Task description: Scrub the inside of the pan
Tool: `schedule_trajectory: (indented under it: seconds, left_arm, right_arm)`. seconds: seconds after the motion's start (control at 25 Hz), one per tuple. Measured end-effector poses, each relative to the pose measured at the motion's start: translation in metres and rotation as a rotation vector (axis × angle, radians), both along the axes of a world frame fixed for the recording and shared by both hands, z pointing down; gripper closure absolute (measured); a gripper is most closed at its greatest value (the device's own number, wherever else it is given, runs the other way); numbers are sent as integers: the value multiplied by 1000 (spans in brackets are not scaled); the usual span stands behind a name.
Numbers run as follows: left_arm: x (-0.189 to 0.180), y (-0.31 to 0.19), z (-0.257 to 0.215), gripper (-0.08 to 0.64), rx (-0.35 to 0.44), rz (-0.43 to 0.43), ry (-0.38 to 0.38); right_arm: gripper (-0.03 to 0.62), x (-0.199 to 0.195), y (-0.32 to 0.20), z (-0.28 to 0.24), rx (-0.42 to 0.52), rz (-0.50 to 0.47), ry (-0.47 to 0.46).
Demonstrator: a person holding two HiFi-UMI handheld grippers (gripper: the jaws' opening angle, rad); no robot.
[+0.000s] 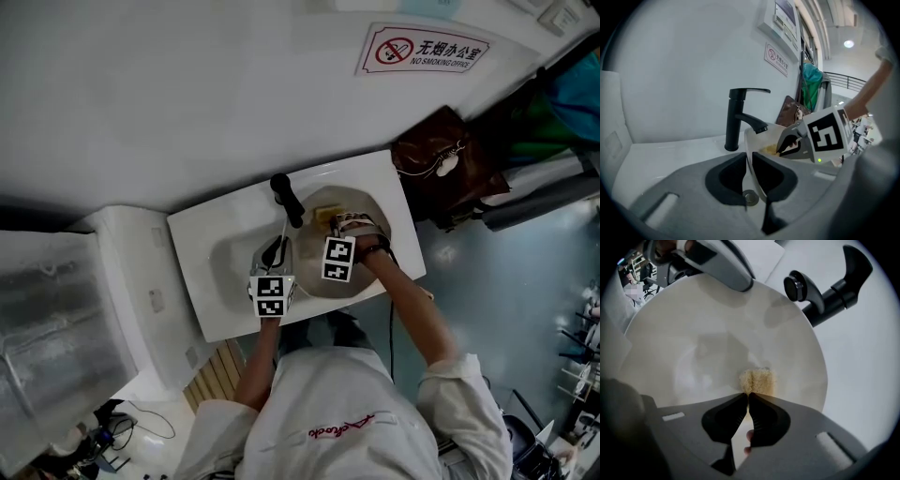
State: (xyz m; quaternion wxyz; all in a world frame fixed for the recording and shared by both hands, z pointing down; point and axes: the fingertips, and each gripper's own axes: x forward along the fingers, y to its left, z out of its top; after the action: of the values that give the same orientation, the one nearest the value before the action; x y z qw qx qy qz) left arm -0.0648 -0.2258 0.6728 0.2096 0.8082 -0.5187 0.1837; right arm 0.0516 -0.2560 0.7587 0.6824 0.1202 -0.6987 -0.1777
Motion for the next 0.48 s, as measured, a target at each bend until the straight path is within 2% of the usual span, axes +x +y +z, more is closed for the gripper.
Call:
schedule_trajectory:
  seconds: [0.24, 0.48]
  left_arm:
    - [0, 1, 1, 518, -3, 7, 0]
    - [0, 0, 0, 518, -2, 8, 1]
  right_arm:
    - [568, 8, -10, 11, -18, 53, 13]
    - [568, 15, -10, 14, -32, 66, 23]
